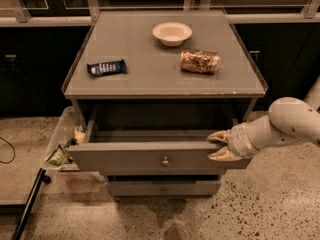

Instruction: Open top drawer

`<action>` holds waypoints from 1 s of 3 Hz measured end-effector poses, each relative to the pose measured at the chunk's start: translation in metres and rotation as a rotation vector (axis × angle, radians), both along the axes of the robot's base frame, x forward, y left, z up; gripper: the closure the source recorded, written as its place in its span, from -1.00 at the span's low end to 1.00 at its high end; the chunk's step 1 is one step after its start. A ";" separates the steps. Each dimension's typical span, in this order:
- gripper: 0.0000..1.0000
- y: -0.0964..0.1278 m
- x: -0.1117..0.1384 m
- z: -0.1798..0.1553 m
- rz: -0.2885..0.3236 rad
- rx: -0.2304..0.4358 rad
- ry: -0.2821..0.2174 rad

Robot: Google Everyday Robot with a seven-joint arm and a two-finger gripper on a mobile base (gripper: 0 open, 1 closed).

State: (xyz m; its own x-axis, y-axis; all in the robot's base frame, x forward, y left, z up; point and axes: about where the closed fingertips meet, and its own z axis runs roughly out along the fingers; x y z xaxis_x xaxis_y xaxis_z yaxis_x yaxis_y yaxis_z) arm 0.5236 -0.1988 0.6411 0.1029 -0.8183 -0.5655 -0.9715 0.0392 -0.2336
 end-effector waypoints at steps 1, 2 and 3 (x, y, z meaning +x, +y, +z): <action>0.53 0.000 0.000 0.000 0.000 0.000 0.000; 0.07 0.000 0.000 0.000 0.000 0.000 0.001; -0.39 0.002 -0.002 -0.001 0.006 0.004 0.012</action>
Offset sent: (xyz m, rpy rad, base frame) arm 0.0000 0.0000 0.0000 0.0000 0.0000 0.0000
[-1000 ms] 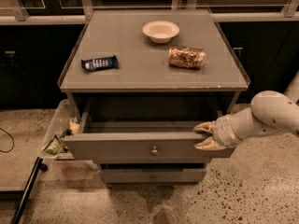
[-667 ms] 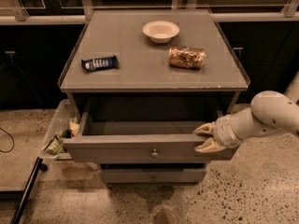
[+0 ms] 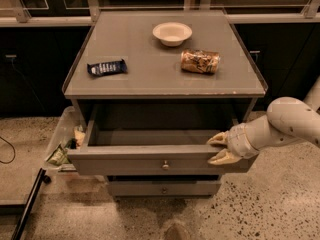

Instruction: Open top drawer

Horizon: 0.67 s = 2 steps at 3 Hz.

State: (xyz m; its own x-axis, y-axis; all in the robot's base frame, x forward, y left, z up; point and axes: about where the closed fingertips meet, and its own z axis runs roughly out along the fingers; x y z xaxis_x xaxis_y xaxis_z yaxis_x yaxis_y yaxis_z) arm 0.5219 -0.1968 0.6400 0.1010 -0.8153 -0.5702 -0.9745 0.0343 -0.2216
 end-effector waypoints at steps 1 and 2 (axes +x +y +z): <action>-0.31 0.002 -0.018 -0.007 0.006 0.008 0.024; 0.16 0.004 -0.050 -0.003 0.009 0.025 0.016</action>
Offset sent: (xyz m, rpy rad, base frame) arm -0.1126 -0.0005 -0.0094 0.0455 0.0390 0.0056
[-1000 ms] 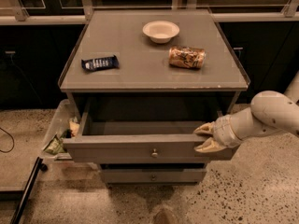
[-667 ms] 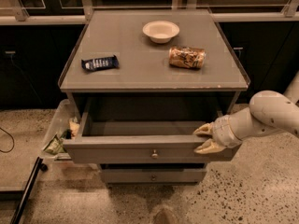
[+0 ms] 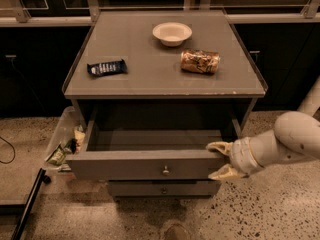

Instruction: Open top drawer

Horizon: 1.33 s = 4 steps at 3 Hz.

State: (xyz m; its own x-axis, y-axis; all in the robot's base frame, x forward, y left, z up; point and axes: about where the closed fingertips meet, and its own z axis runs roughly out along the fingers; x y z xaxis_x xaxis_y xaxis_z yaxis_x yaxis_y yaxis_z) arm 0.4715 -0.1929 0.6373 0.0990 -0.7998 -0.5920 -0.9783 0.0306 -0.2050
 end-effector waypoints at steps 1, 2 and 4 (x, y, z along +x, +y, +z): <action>0.63 -0.001 -0.009 0.001 -0.002 0.000 0.000; 1.00 -0.003 -0.035 0.005 -0.007 0.004 -0.004; -1.00 -0.003 -0.036 0.005 -0.007 0.004 -0.003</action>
Offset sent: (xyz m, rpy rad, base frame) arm -0.1112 -0.0236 -0.0027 0.0041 0.0308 -0.0443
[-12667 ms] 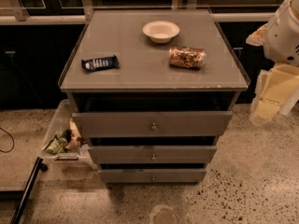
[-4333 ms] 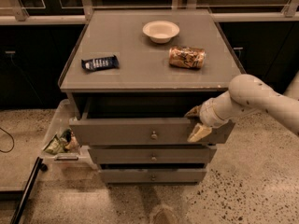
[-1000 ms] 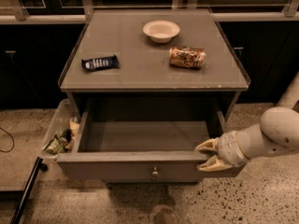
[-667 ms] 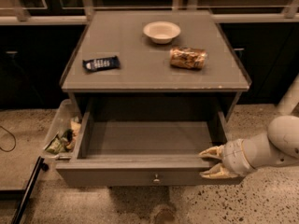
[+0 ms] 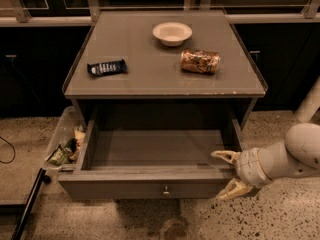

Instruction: Open top drawer

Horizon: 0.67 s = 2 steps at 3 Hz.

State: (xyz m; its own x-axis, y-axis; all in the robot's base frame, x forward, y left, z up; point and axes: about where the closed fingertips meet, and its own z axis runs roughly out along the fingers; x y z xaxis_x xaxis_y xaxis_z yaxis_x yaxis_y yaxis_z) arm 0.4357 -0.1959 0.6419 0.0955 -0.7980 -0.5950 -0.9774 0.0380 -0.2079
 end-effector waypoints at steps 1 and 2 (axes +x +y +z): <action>-0.64 0.002 -0.016 -0.005 0.022 0.015 0.021; -0.15 -0.005 -0.044 -0.011 0.021 0.031 0.051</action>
Offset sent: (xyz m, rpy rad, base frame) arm -0.0896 -0.0270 -0.0197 0.0497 0.0944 -0.0051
